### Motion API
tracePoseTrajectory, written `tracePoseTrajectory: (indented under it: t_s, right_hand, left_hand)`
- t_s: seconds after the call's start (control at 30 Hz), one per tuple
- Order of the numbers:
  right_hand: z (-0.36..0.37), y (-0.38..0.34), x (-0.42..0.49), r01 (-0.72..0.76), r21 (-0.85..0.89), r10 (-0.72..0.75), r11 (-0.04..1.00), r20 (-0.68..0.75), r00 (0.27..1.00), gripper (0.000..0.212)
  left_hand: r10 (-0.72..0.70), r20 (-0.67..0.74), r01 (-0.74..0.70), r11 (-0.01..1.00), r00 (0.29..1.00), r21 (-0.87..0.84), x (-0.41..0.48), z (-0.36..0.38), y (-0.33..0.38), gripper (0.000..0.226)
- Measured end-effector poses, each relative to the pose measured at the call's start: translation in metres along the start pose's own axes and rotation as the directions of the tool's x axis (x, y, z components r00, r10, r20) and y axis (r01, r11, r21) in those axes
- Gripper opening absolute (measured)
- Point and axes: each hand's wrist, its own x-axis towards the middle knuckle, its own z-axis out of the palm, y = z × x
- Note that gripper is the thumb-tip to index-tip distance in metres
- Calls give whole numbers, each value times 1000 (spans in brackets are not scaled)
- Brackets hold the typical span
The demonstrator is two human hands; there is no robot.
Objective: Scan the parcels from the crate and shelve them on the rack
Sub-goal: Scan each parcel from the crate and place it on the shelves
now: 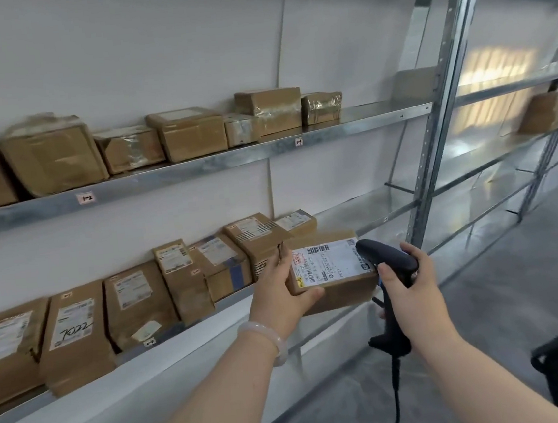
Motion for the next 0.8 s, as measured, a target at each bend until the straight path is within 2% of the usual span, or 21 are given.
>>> tracePoseTrajectory:
  t_s: [0.37, 0.63, 0.8]
  right_hand:
    - [17, 31, 111, 46, -79, -55, 996, -110, 992, 40]
    - [21, 51, 184, -13, -93, 0, 996, -136, 991, 41]
    - [28, 77, 252, -69, -128, 60, 989, -72, 996, 42]
  left_hand:
    - [7, 10, -7, 1000, 1000, -5, 120, 57, -23, 75]
    - [6, 73, -9, 1000, 997, 30, 182, 96, -35, 71]
    - [-32, 93, 25, 997, 995, 71, 231, 131, -50, 77]
